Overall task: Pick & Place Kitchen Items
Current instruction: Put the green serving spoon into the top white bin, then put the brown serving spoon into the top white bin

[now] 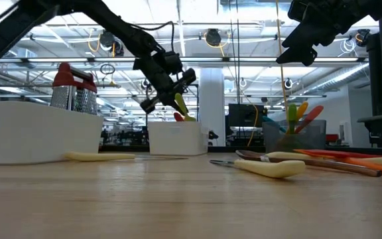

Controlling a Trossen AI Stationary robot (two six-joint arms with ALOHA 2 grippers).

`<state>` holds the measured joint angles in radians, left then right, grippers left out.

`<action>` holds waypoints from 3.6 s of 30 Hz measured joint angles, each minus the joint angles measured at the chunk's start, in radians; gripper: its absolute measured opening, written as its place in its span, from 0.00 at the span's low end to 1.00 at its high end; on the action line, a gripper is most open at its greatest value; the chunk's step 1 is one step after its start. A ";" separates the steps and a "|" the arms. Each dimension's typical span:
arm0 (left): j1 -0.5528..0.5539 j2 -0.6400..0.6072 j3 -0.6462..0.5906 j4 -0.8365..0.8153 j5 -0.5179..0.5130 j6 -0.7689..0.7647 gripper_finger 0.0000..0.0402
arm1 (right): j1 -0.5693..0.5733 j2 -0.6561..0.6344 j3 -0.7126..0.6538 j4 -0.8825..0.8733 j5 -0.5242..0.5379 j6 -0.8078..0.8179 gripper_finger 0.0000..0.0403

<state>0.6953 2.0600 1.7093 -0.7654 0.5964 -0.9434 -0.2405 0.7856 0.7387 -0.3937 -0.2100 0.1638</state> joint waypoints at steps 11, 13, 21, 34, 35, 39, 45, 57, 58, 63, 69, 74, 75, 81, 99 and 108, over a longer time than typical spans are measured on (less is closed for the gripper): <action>0.025 0.050 0.038 -0.180 -0.040 0.071 0.03 | 0.000 0.000 0.000 0.000 0.000 0.000 0.61; 0.032 0.050 0.038 -0.177 -0.044 0.074 0.03 | 0.000 0.000 0.000 0.000 0.000 0.000 0.61; 0.028 0.050 0.038 -0.164 -0.055 0.084 0.09 | 0.000 0.000 0.000 0.000 0.000 0.000 0.61; 0.029 0.050 0.038 -0.096 -0.150 0.177 0.25 | 0.000 0.000 0.000 0.000 0.000 0.016 0.61; 0.029 0.050 0.038 -0.096 -0.152 0.180 0.28 | 0.000 0.000 0.000 0.000 0.000 0.023 0.61; 0.030 0.050 0.038 -0.097 -0.151 0.188 0.40 | 0.000 0.000 0.000 0.000 0.000 0.034 0.61; 0.055 0.019 0.038 -0.100 -0.027 0.217 0.52 | 0.000 0.000 0.000 0.000 -0.004 0.038 0.61; -0.021 -0.264 0.038 -0.106 -0.285 0.456 0.54 | 0.061 0.001 0.000 0.052 -0.052 0.037 0.61; -0.035 -0.291 0.038 -0.107 -0.305 0.477 0.54 | 0.074 0.004 0.000 0.070 -0.047 0.034 0.61; -0.115 -0.420 0.032 -0.104 -0.336 0.612 0.54 | 0.140 0.047 0.000 0.163 0.031 0.007 0.61; -0.191 -0.557 -0.038 -0.100 -0.403 0.653 0.54 | 0.202 0.134 0.000 0.226 0.086 -0.009 0.61; -0.258 -0.702 -0.195 -0.007 -0.471 0.641 0.54 | 0.250 0.197 0.001 0.255 0.193 0.019 0.61; -0.270 -0.734 -0.239 0.027 -0.464 0.639 0.54 | 0.257 0.209 0.004 0.254 0.210 0.034 0.61; -0.321 -0.942 -0.498 0.203 -0.432 0.672 0.54 | 0.299 0.297 0.068 0.251 0.276 0.064 0.61; -0.372 -1.538 -0.937 0.298 -0.432 0.601 0.54 | 0.384 0.619 0.353 -0.010 0.292 0.249 0.61; -0.372 -1.637 -0.957 0.212 -0.440 0.623 0.54 | 0.423 0.746 0.397 -0.081 0.250 0.540 0.61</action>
<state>0.3237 0.4234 0.7525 -0.5537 0.1562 -0.3206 0.1829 1.5315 1.1355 -0.4748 0.0397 0.7038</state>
